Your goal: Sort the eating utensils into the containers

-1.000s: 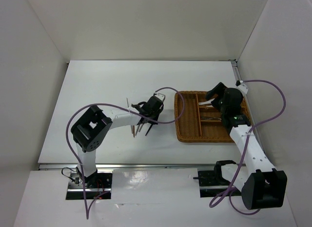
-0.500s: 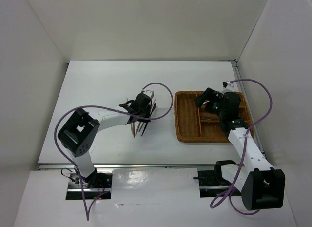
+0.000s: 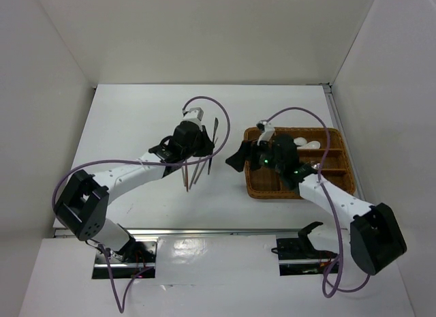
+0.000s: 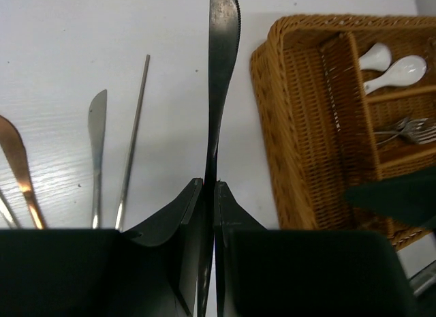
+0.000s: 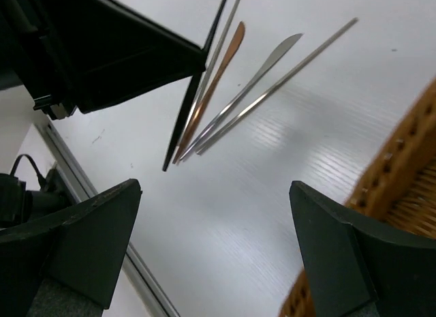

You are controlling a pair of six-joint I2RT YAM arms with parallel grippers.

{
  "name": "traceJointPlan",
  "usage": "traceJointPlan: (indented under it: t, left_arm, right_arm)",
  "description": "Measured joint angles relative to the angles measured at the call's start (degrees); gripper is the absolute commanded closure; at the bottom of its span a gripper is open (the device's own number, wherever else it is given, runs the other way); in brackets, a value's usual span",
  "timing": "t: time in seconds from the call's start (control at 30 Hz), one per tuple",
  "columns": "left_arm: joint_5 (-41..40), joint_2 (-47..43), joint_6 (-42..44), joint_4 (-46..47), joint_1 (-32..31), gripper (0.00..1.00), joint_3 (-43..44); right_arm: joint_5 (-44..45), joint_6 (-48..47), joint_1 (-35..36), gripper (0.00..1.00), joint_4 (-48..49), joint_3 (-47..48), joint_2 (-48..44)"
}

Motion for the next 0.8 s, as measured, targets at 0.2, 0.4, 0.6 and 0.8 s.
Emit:
traceJointPlan:
  t: [0.2,0.4,0.6,0.8]
  left_arm:
    - [-1.2,-0.61,-3.21,2.8,-1.05,0.85,-1.42]
    - [-2.01,-2.03,-5.75,4.72,-3.48,0.85,-3.19]
    - [-2.27,-3.61,-7.34,6.19,-4.26,0.85,-4.76]
    - [-1.81,-3.65,-8.57,8.09,-4.61,0.83,-4.96]
  right_arm:
    - [5.81,-0.37,8.22,0.01,0.96,3.67,7.34]
    - [9.35,-0.35,10.34,0.01,3.5,4.11,10.99]
    - [11.61,-0.26,10.58,0.21,4.98,6.25,13.57]
    - [12.7,0.63,10.6,0.39,6.27,6.71,15.63]
